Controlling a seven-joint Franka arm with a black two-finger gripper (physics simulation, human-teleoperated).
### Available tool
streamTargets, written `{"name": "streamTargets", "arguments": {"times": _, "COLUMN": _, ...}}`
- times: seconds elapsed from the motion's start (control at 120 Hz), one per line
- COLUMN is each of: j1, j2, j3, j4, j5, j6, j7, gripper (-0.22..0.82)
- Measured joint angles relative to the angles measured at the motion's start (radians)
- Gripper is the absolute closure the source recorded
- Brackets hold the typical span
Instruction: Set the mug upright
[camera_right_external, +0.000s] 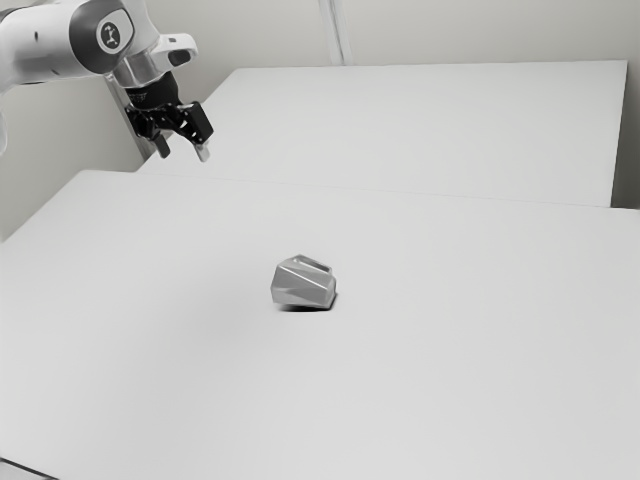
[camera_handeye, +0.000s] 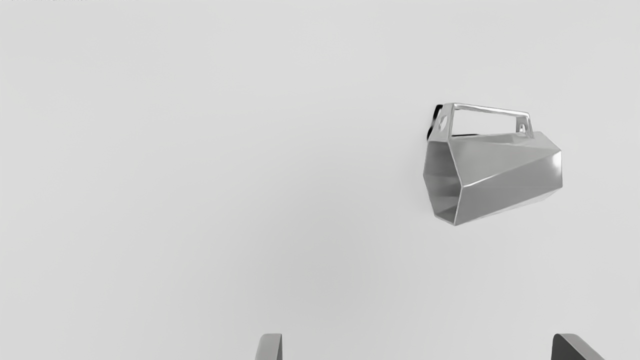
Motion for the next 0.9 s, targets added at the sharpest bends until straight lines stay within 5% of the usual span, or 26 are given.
{"name": "streamTargets", "arguments": {"times": 0.342, "j1": -0.007, "j2": -0.003, "j3": -0.001, "j4": -0.027, "j5": -0.021, "j6": 0.005, "j7": 0.01, "gripper": 0.0}}
{"name": "streamTargets", "arguments": {"times": 0.633, "j1": 0.043, "j2": -0.002, "j3": 0.087, "j4": -0.226, "j5": -0.43, "j6": 0.007, "j7": 0.086, "gripper": 0.0}}
{"name": "streamTargets", "arguments": {"times": 0.9, "j1": 0.049, "j2": 0.146, "j3": 0.101, "j4": -0.313, "j5": -0.678, "j6": 0.075, "j7": 0.26, "gripper": 0.0}}
